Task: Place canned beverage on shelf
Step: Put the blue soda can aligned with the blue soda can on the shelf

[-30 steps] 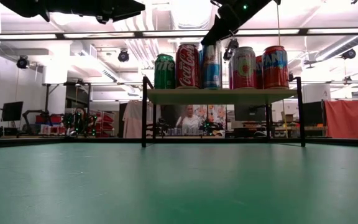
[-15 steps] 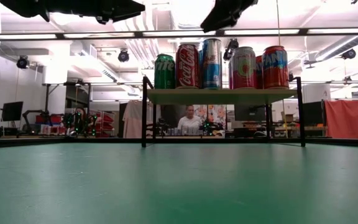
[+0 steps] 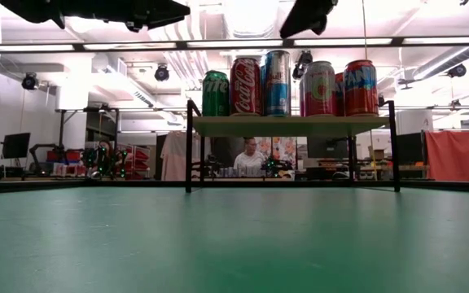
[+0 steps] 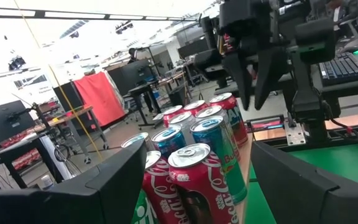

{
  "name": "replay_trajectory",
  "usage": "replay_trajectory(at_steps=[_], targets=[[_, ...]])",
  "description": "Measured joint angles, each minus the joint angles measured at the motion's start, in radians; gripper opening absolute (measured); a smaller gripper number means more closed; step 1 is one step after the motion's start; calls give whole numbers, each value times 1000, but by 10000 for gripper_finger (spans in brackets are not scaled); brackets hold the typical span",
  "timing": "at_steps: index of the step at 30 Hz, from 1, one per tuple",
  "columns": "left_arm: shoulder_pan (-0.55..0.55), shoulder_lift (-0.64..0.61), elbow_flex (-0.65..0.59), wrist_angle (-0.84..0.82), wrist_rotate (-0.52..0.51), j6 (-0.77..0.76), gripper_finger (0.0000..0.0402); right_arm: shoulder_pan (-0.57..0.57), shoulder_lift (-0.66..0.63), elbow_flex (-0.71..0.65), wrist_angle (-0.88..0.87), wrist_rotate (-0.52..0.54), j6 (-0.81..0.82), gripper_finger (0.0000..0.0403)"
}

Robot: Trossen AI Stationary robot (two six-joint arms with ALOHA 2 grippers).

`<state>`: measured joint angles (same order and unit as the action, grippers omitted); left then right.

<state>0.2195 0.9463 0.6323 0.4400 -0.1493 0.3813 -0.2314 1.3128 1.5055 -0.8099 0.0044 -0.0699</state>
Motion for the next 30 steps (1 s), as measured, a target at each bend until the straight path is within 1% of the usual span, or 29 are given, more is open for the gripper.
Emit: replay_trajectory(at_steps=[2, 3, 6, 9, 16, 23, 30], targets=[[0, 0, 0, 0, 1, -1, 274, 0, 0, 0, -31, 16, 18, 28], [0, 0, 0, 0, 1, -2, 274, 0, 0, -1, -43, 39, 23, 18], [0, 0, 0, 0, 1, -4, 274, 0, 0, -1, -71, 129, 34, 13], [0, 0, 0, 0, 2, -5, 274, -3, 0, -1, -78, 175, 26, 12], [0, 0, 0, 0, 2, -5, 274, -3, 8, -2, -67, 181, 1, 12], [0, 0, 0, 0, 2, -5, 274, -13, 51, -3, -67, 184, -35, 12], [0, 0, 0, 0, 2, -4, 274, -19, 58, -3, -67, 233, -62, 12]])
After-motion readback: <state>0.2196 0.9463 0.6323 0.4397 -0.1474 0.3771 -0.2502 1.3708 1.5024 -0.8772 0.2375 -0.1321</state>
